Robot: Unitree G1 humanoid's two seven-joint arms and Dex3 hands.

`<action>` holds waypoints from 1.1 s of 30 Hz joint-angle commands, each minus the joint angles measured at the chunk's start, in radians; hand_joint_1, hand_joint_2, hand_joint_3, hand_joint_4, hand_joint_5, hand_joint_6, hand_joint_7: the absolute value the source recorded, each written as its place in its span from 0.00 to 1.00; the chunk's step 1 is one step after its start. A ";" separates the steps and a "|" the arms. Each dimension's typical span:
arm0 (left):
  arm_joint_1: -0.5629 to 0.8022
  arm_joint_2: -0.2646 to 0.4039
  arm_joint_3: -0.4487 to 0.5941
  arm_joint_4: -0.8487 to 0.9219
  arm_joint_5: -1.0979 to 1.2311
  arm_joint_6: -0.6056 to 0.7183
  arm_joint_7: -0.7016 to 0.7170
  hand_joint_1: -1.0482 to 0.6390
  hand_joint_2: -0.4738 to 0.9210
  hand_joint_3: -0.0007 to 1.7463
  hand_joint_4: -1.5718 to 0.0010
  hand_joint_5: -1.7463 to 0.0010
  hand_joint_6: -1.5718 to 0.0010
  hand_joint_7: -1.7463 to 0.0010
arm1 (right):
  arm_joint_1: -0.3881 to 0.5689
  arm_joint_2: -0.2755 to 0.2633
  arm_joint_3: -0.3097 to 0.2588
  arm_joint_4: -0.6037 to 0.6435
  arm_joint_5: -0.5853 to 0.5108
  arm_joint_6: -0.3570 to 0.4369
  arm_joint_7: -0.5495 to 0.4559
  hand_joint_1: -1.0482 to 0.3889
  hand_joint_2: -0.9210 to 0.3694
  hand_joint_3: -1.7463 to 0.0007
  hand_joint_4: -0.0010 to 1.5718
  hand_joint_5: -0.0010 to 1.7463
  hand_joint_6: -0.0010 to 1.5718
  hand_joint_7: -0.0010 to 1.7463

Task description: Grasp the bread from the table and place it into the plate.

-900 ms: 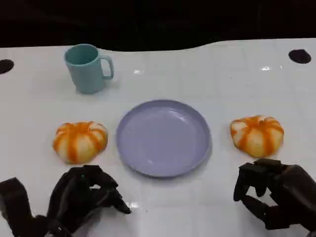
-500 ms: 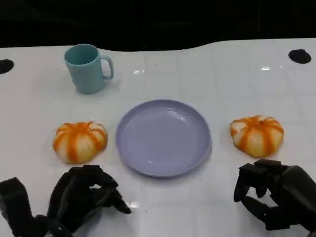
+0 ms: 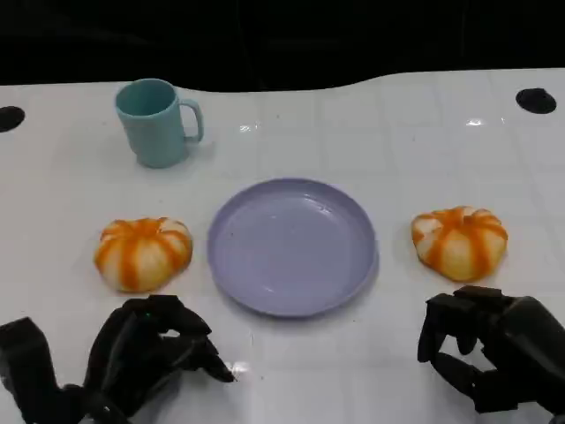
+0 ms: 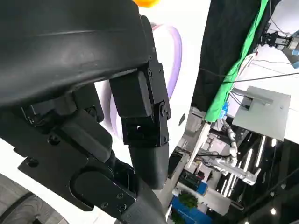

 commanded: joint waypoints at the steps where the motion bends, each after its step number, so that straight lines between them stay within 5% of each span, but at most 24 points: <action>1: -0.009 0.015 0.010 0.002 -0.002 -0.003 -0.002 0.00 0.79 0.00 0.00 0.66 0.00 0.79 | -0.004 -0.013 -0.004 -0.013 0.015 0.006 0.004 0.62 0.34 0.39 0.43 1.00 0.35 0.87; 6: -0.012 0.017 0.011 0.009 -0.002 -0.010 -0.008 0.00 0.79 0.00 0.00 0.66 0.00 0.79 | -0.004 -0.015 -0.012 -0.024 0.007 0.008 -0.010 0.63 0.35 0.39 0.43 0.99 0.36 0.84; 16: -0.014 0.018 0.011 0.010 0.000 -0.009 -0.007 0.00 0.79 0.00 0.00 0.65 0.00 0.79 | 0.015 -0.023 -0.048 -0.121 0.007 0.058 -0.026 0.59 0.41 0.40 0.41 0.78 0.43 0.52; 19: -0.015 0.018 0.012 0.009 -0.001 -0.002 -0.006 0.00 0.79 0.00 0.00 0.65 0.00 0.79 | 0.014 -0.034 -0.063 -0.149 -0.001 0.069 -0.027 0.56 0.35 0.48 0.39 0.72 0.44 0.42; 26: -0.023 0.015 0.013 0.025 0.002 -0.011 -0.009 0.00 0.79 0.00 0.00 0.66 0.00 0.79 | 0.013 -0.064 -0.095 -0.212 -0.038 0.147 -0.027 0.52 0.09 0.85 0.32 0.44 0.45 0.15; 33: -0.029 0.013 0.011 0.039 0.008 -0.022 -0.007 0.00 0.80 0.00 0.00 0.66 0.00 0.79 | 0.013 -0.097 -0.105 -0.301 -0.085 0.260 0.018 0.49 0.07 0.95 0.30 0.24 0.42 0.03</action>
